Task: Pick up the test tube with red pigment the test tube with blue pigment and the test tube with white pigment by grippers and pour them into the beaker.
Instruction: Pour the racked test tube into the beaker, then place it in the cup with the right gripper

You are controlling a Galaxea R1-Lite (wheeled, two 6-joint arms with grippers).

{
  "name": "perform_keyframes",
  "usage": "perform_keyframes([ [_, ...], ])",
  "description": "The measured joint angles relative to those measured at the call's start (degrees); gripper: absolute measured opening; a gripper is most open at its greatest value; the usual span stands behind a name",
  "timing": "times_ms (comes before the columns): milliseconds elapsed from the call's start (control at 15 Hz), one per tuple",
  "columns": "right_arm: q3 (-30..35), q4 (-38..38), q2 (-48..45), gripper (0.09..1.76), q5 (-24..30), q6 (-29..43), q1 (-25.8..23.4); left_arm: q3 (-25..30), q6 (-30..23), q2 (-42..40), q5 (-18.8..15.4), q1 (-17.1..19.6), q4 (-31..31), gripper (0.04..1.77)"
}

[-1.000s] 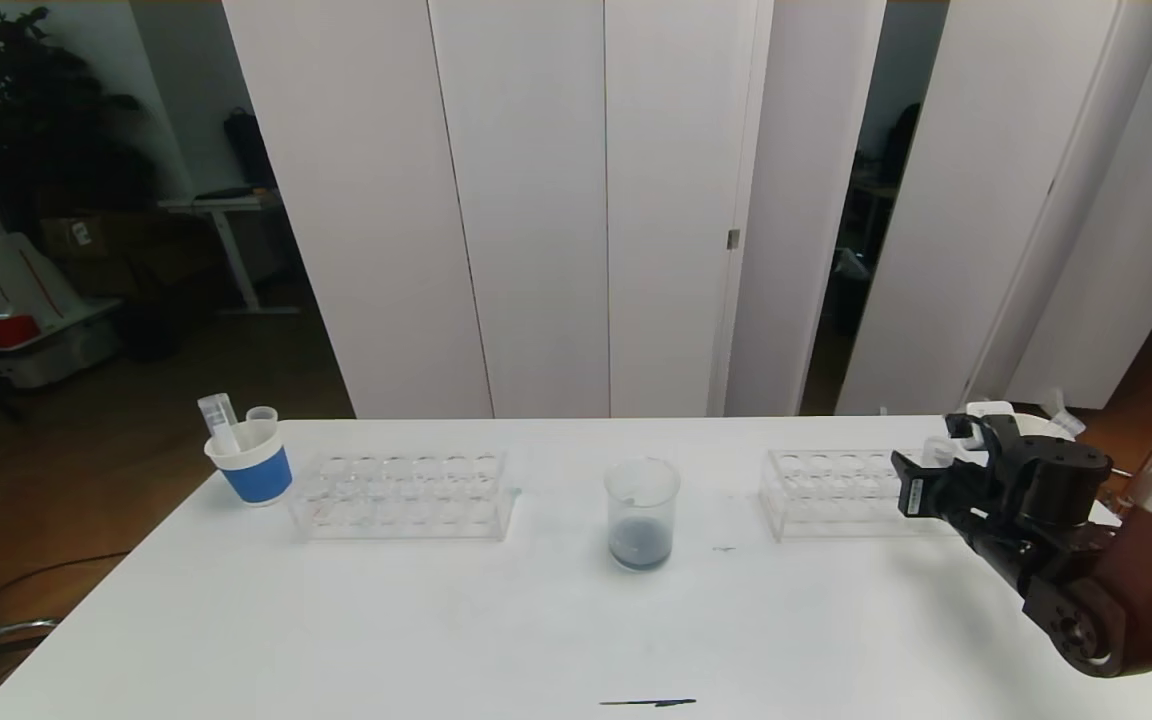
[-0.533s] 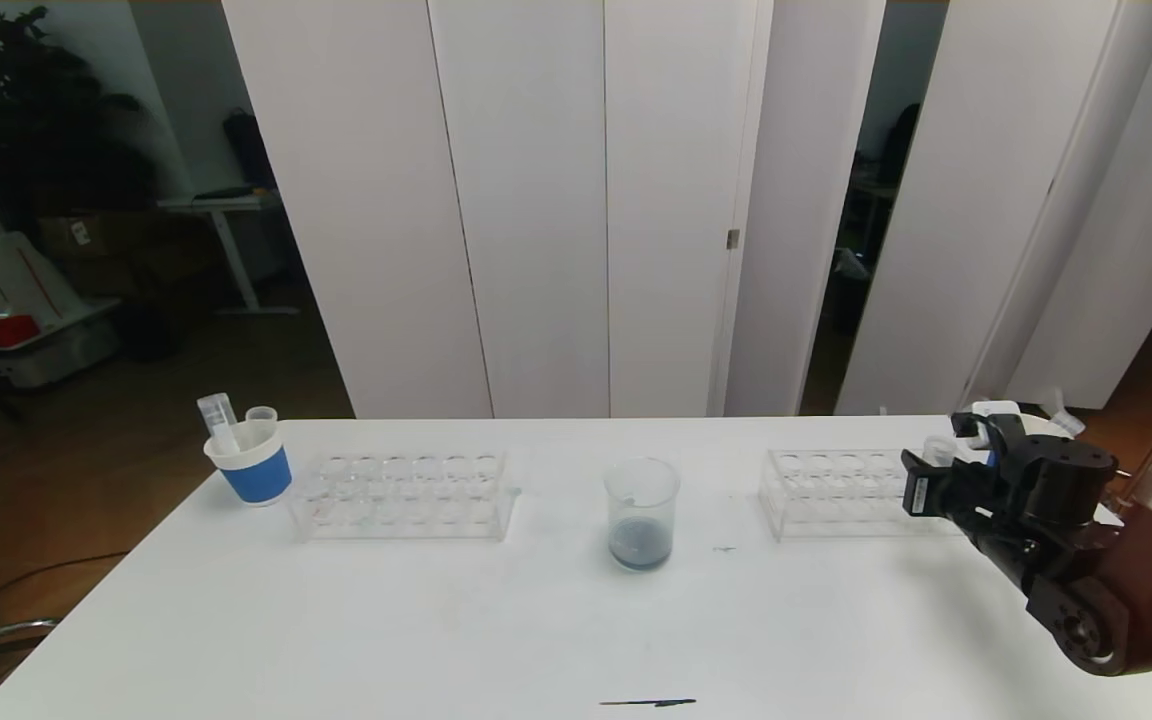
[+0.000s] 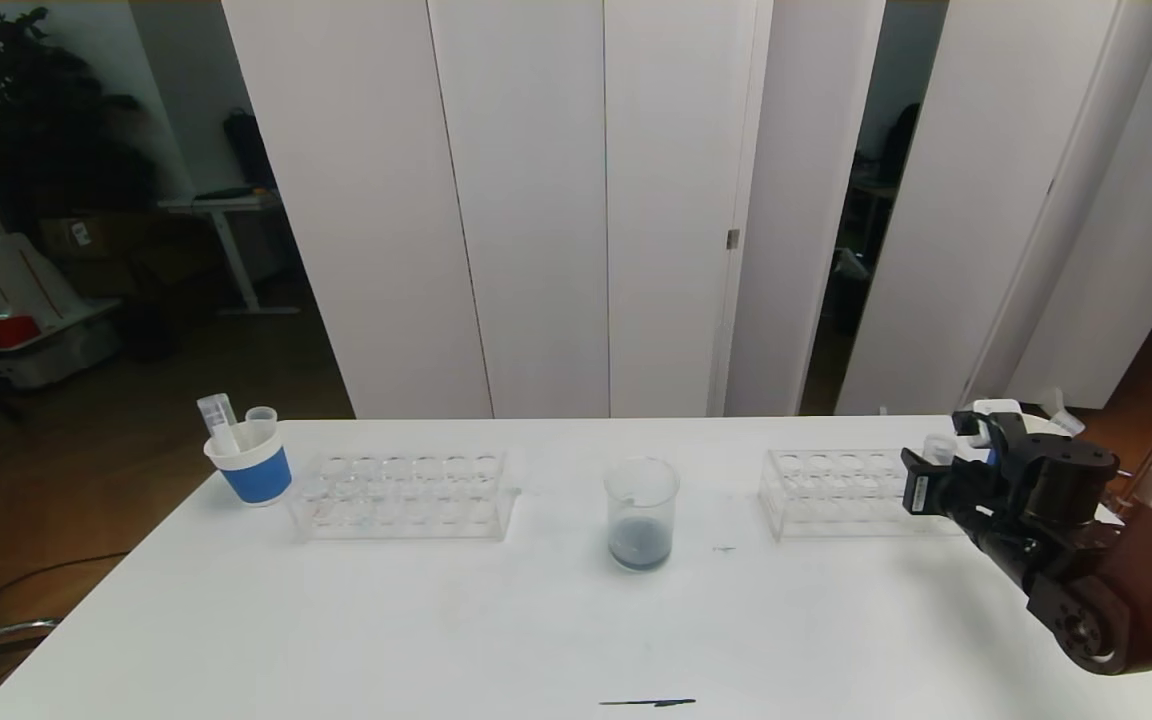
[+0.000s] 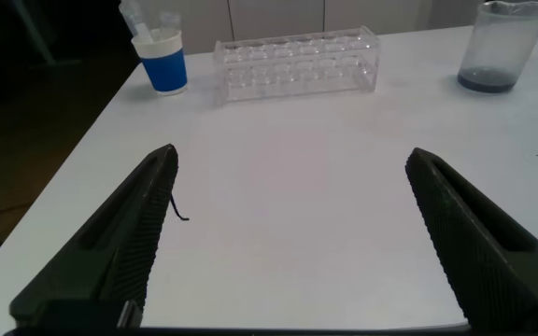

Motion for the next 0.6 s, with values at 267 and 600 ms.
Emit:
perform_keyframes([
  [267,0.0,-0.6,-1.0,0.59,0.2,0.2,-0.1,0.0,0.0,0.0,0.0,0.0,0.0,1.74],
  [600,-0.2,-0.3,-4.5,0.59,0.4,1.8,0.3,0.0,0.0,0.0,0.0,0.0,0.0,1.74],
])
